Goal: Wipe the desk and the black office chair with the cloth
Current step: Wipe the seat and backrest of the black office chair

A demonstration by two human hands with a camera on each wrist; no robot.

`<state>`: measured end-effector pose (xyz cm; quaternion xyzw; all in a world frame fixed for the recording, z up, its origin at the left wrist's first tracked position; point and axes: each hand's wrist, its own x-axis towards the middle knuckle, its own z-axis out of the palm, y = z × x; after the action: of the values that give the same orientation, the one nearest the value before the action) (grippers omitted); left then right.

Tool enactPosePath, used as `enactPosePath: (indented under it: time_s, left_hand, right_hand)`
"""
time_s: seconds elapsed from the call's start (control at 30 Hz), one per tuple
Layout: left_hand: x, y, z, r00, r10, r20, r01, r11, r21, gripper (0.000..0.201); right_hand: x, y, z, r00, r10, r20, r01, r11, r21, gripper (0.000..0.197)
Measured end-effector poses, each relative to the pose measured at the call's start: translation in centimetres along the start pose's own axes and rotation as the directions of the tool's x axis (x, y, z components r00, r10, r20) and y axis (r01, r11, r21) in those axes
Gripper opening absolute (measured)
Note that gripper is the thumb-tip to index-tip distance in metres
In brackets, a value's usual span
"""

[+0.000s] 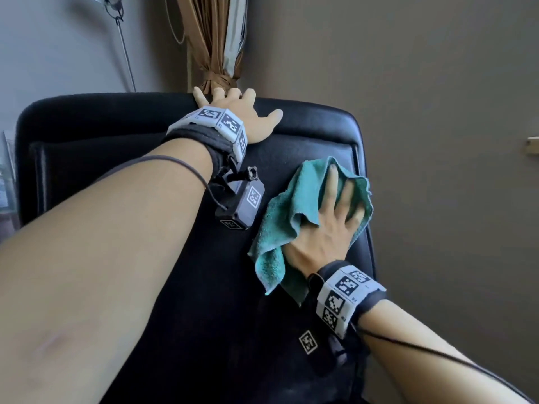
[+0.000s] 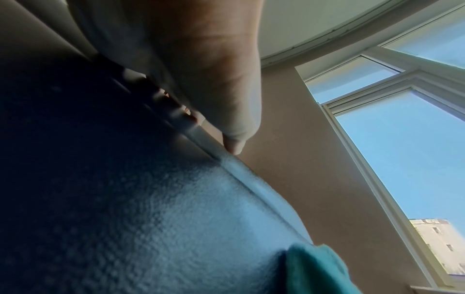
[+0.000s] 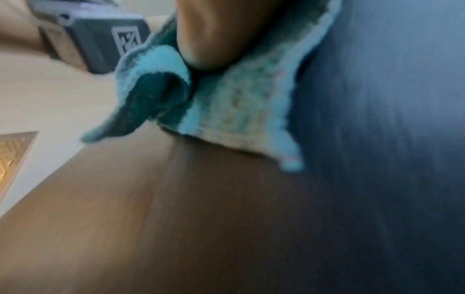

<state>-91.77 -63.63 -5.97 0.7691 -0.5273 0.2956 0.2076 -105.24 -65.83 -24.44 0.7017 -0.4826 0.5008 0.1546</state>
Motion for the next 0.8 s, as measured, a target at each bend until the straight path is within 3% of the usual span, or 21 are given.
enactPosePath:
  time_s: [0.07,0.1,0.17,0.2,0.3,0.37,0.47,0.53,0.6,0.67,0.73,0.8]
  left_hand:
    - [0.0,0.3,-0.2,1.000,-0.003,0.001,0.003,1.000,-0.013,0.080]
    - [0.0,0.3,-0.2,1.000,-0.005,0.001,0.005,1.000,-0.011,0.081]
    - [-0.1,0.3,-0.1,1.000,-0.005,0.006,0.005,1.000,0.006,0.082]
    - [0.0,0.2,0.0,1.000,0.000,0.006,0.000,1.000,0.013,0.082]
    - [0.2,0.1,0.2,1.000,0.007,0.005,-0.007,1.000,0.013,0.083]
    - [0.3,-0.1,0.2,1.000,0.007,-0.001,-0.007,1.000,0.010,0.085]
    - [0.4,-0.4,0.2,1.000,0.012,-0.009,-0.012,1.000,0.021,0.087]
    - [0.4,-0.5,0.2,1.000,0.013,-0.015,-0.012,1.000,0.025,0.087]
    - [0.4,-0.4,0.2,1.000,0.011,-0.010,-0.010,0.999,0.030,0.087]
    - [0.4,-0.4,0.4,1.000,0.019,-0.014,-0.018,0.999,0.040,0.089]
    - [0.6,-0.4,0.8,0.999,0.030,-0.031,-0.029,0.998,0.047,0.090]
    - [0.7,-0.5,1.0,0.999,0.031,-0.031,-0.029,0.998,0.051,0.090]
  right_hand:
    - [3.0,1.1,-0.4,0.995,0.094,-0.032,-0.094,0.996,0.007,0.089]
    - [5.5,1.6,-0.5,0.975,0.219,-0.029,-0.214,0.971,0.108,0.086]
    - [9.4,2.0,-0.9,0.896,0.442,0.039,-0.434,0.856,0.281,0.073]
    - [10.1,2.0,-1.2,0.889,0.452,0.071,-0.452,0.844,0.288,0.064]
    - [7.0,1.5,-1.7,0.952,0.300,0.067,-0.307,0.937,0.167,0.045]
    - [3.5,1.4,-2.1,0.957,0.279,0.075,-0.288,0.942,0.173,0.044]
    - [1.8,1.5,-3.4,0.963,0.183,0.198,-0.226,0.948,0.224,0.037]
    - [3.2,2.0,-3.5,0.962,0.127,0.243,-0.166,0.975,0.148,0.037]
    - [4.2,2.3,-2.9,0.975,0.070,0.211,-0.077,0.997,0.029,0.039]
    - [4.1,2.3,-1.8,0.976,0.109,0.187,-0.108,0.994,-0.017,0.044]
    - [2.3,2.1,-1.2,0.941,0.276,0.196,-0.295,0.952,0.076,0.054]
    - [0.3,2.4,-0.7,0.880,0.441,0.180,-0.472,0.856,0.211,0.060]
